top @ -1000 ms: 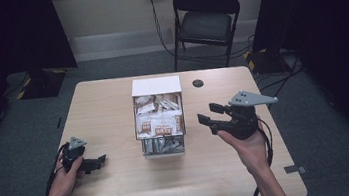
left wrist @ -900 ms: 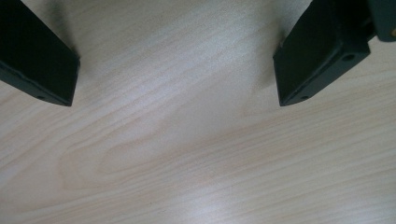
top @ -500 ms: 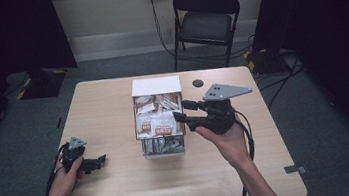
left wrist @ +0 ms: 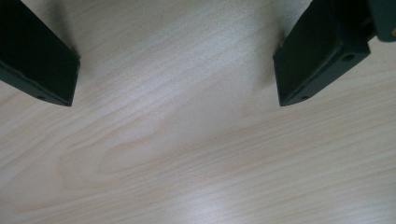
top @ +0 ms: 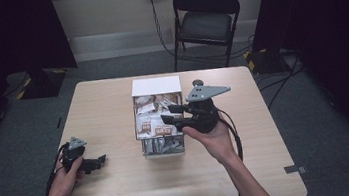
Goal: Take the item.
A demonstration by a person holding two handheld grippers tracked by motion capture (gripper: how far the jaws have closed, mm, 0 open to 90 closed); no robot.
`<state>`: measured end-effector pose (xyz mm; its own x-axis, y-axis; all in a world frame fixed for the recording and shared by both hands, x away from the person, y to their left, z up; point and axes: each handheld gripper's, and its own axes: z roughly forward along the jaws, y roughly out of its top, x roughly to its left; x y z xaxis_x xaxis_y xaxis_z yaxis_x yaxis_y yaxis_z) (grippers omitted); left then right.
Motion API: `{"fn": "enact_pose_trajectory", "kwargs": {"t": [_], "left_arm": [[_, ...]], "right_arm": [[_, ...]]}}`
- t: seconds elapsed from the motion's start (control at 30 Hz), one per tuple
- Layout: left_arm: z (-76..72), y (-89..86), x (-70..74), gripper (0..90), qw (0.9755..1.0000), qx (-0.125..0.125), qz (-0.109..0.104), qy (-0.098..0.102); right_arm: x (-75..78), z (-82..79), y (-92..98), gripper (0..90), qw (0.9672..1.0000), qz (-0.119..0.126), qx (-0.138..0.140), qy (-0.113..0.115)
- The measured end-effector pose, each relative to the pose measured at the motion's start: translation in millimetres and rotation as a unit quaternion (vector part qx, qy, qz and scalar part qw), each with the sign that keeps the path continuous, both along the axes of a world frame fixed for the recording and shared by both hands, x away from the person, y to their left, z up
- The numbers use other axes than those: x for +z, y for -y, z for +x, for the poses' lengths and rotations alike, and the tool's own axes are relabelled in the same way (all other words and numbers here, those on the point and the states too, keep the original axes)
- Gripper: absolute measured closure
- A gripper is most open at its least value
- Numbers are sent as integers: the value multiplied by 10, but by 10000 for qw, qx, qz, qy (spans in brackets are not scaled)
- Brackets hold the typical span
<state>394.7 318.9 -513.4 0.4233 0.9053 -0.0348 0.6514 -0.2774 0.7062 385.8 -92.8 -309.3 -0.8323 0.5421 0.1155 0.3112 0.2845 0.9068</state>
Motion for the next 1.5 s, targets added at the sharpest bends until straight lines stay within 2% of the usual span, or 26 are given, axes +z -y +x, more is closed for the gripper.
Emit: {"fn": "enact_pose_trajectory", "kwargs": {"t": [0.37,0.6,0.8,1.07,1.2,1.3,1.5], "left_arm": [[0,0,0,0,10000,-1,1,-1],[0,0,0,0,10000,0,0,0],[0,0,0,0,10000,-1,1,2],[0,0,0,0,10000,-1,2,0],[0,-1,1,0,10000,-7,7,-3],[0,0,0,0,10000,-2,3,-1],[0,-1,0,0,10000,-2,1,-2]], "right_arm": [[-81,64,-33,588,9996,-162,-46,-205],[-109,54,-43,601,9997,-209,-68,-117],[-122,72,-52,652,9994,-278,50,-178],[-101,41,8,707,9993,-94,275,-255],[-87,-8,13,718,9988,-109,412,-248],[-84,-14,21,730,9988,-124,411,-245],[-117,72,7,791,9986,-118,391,-329]]}}
